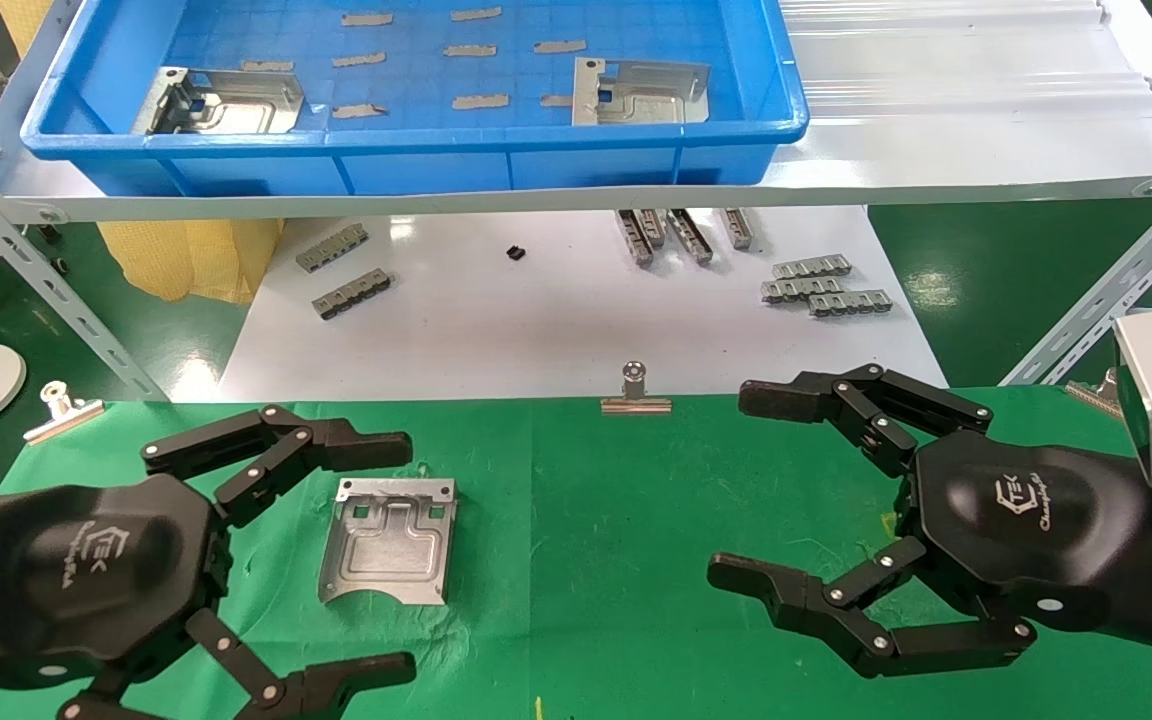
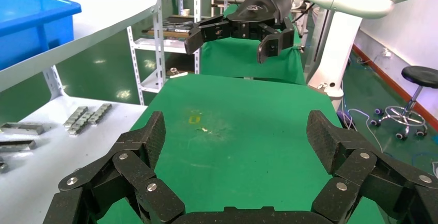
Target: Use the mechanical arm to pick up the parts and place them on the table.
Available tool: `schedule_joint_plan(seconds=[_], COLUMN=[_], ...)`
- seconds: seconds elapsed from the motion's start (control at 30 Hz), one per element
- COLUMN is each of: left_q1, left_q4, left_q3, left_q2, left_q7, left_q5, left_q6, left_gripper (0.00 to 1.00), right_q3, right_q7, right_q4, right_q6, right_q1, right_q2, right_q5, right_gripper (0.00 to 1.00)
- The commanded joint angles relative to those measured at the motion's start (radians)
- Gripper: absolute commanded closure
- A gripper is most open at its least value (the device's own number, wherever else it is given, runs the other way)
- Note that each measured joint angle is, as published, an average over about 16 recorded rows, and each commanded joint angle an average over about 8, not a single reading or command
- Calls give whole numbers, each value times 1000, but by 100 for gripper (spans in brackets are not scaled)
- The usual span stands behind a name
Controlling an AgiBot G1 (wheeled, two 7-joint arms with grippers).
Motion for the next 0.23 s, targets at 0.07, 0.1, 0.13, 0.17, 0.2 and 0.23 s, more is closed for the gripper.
schedule_joint_plan(seconds=[0.07, 0.1, 0.13, 0.17, 0.2, 0.23], left_q1=[-1, -2, -2, -2, -2, -2], left_q4=[2, 3, 3, 4, 4, 4], left_q3=[1, 1, 1, 1, 1, 2], left_q2=[1, 1, 1, 1, 1, 1], left_q7=[1, 1, 1, 1, 1, 2], left_q5=[1, 1, 2, 2, 2, 2], left_q6=[0, 0, 0, 0, 0, 0], left_gripper=[0, 0, 0, 0, 0, 0], right_q3=[0, 0, 0, 0, 0, 0], right_q7=[0, 0, 0, 0, 0, 0], right_q4=[0, 0, 0, 0, 0, 0], right_q6=[0, 0, 0, 0, 0, 0], right_q1=[0, 0, 0, 0, 0, 0], right_q2=[0, 0, 0, 0, 0, 0], right_q5=[0, 0, 0, 0, 0, 0], right_gripper=[0, 0, 0, 0, 0, 0])
